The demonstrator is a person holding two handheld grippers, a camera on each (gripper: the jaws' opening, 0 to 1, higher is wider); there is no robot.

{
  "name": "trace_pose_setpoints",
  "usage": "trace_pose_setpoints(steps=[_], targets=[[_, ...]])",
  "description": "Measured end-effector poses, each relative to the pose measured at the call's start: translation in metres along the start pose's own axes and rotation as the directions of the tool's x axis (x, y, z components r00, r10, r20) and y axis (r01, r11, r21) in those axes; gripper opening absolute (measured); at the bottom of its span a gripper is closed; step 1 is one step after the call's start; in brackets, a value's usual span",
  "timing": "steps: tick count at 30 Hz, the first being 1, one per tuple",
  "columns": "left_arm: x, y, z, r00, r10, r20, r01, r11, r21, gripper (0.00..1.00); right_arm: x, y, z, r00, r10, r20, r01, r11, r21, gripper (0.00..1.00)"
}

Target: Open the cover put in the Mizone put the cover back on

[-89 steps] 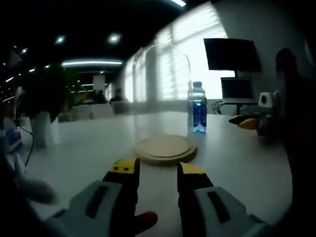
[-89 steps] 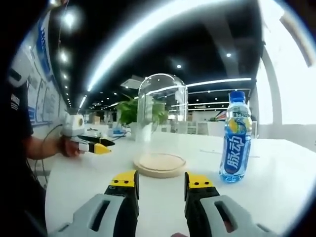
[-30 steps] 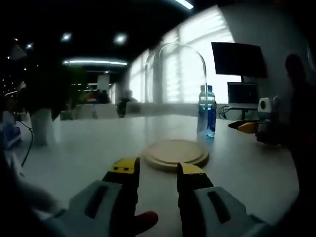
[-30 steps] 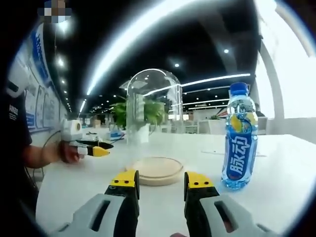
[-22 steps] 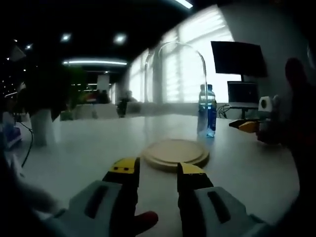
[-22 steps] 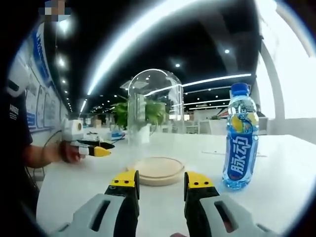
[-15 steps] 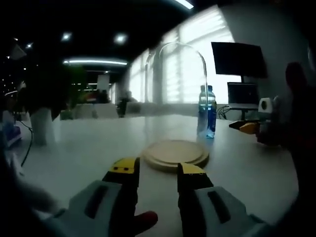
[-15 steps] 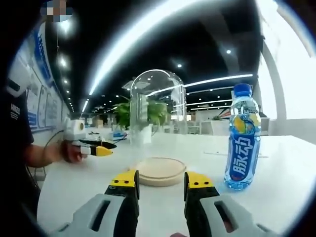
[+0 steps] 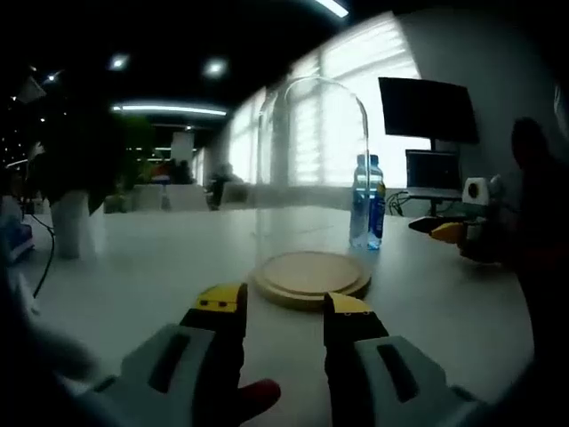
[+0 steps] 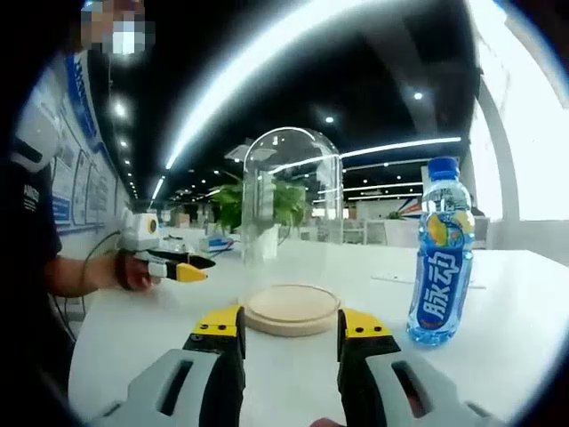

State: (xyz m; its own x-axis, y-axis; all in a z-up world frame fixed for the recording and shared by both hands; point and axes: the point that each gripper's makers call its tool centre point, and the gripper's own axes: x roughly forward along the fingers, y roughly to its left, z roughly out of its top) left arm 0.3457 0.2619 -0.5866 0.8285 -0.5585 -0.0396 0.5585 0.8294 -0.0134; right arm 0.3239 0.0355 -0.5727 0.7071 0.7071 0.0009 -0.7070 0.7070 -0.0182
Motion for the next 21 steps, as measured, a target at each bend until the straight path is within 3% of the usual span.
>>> trace_pose_setpoints(steps=[11, 15, 21], targets=[[0.003, 0.002, 0.011, 0.999, -0.015, 0.028, 0.016, 0.999, -0.045, 0.28, 0.005, -0.002, 0.008, 1.0, 0.005, 0.018, -0.006, 1.0, 0.021, 0.36], [0.008, 0.006, 0.011, 1.0, -0.001, -0.013, 0.001, 1.0, -0.007, 0.28, 0.008, -0.002, 0.016, 1.0, 0.014, 0.008, -0.014, 1.0, -0.01, 0.37], [0.014, 0.008, 0.027, 1.0, -0.013, 0.01, 0.013, 1.0, 0.01, 0.28, 0.016, -0.016, 0.028, 1.0, -0.024, -0.002, 0.024, 1.0, 0.004, 0.37]])
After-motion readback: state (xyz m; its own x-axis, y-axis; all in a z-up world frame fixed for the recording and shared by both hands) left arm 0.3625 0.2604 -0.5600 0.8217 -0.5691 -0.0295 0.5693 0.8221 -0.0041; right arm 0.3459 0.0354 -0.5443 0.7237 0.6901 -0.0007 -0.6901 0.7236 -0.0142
